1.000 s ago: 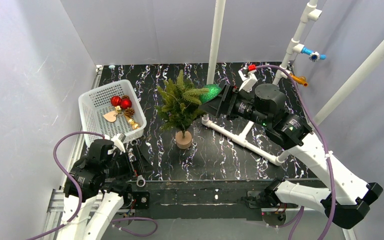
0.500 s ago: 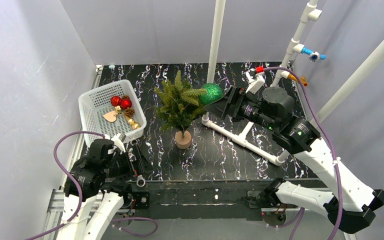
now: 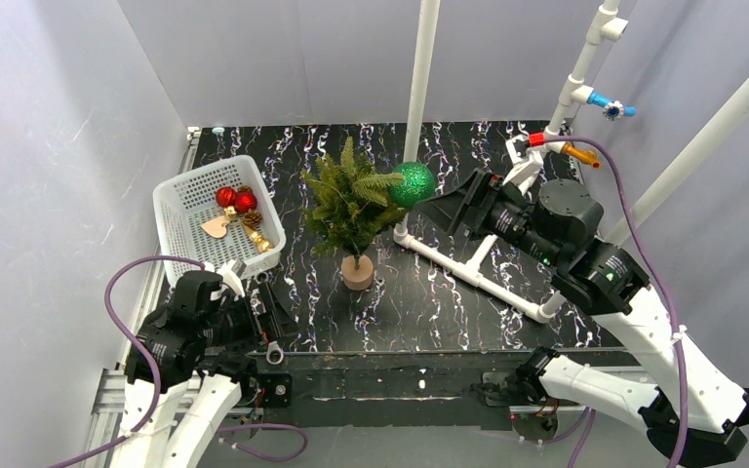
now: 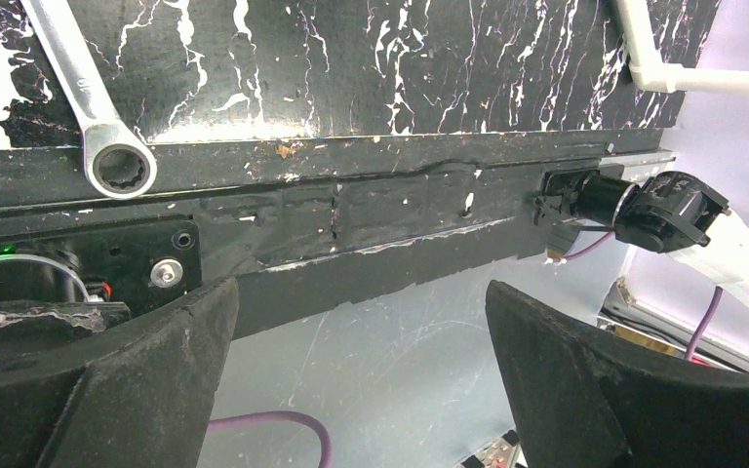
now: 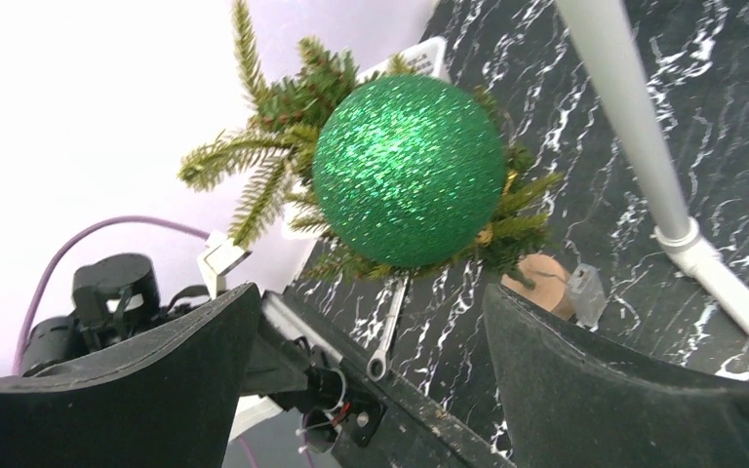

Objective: Decorate the small christmas tree
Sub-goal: Hang the decoration item on the Christmas tree.

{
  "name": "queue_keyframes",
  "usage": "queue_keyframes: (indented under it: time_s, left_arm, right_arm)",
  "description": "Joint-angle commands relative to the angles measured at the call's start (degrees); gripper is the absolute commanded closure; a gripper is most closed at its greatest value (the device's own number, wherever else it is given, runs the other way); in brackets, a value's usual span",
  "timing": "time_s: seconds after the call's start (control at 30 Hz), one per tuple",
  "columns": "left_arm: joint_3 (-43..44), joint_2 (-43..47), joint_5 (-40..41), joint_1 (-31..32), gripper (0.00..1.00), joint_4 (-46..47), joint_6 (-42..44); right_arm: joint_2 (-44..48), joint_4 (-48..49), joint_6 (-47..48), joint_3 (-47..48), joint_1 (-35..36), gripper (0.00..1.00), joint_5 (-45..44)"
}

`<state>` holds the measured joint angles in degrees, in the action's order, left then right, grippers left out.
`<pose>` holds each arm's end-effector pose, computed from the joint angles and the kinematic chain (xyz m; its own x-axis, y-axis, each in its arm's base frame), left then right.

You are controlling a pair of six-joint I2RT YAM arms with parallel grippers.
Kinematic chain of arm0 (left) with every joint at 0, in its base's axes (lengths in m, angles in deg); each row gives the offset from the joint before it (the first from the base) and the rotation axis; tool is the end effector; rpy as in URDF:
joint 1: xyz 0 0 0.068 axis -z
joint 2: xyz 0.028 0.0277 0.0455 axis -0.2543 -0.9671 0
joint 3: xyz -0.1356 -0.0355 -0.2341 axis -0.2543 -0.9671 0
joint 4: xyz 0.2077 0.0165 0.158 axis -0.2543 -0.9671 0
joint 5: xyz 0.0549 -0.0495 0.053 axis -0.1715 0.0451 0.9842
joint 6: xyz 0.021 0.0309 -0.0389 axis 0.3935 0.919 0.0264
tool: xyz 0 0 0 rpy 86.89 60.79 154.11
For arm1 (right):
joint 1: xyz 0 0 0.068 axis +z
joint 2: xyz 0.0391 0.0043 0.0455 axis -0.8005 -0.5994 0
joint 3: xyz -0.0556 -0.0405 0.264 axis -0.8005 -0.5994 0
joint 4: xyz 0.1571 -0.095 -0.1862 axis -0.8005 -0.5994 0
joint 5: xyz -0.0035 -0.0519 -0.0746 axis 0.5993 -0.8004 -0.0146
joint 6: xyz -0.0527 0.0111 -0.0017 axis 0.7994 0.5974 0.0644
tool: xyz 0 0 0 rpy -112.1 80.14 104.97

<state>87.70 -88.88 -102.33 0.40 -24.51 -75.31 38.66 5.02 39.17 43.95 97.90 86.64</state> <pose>0.0806 -0.0350 0.3563 -0.5471 -0.4213 -0.7233 0.3141 0.6977 -0.6439 0.1209 0.1200 0.4579 -0.5077 0.4484 -0.7357 -0.4949 0.5472 0.6750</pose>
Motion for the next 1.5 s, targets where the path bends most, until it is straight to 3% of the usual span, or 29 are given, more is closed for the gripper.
queue_keyframes:
  time_s: [0.0,0.2,0.53,1.13,1.47]
  left_arm:
    - [0.3,-0.48,-1.07,0.08,0.0,-3.05,0.24]
    - [1.02,-0.14,-0.94,0.1,0.01,-3.95,0.47]
    - [1.36,0.29,-0.76,0.14,0.01,-4.45,0.57]
    - [0.78,-0.37,-1.5,0.11,0.0,-3.72,0.23]
    - [0.53,0.27,-1.24,0.08,0.0,-4.15,0.21]
  right_arm:
    - [0.15,2.38,2.58,1.16,0.2,0.08,-7.5]
    - [-6.19,3.62,3.83,7.4,-2.65,0.07,-2.11]
    - [-11.47,7.74,1.65,9.0,-5.4,0.07,6.87]
    - [-5.91,10.77,2.48,4.54,-5.39,0.06,21.93]
    - [-0.38,9.12,3.86,1.28,-5.46,0.05,16.02]
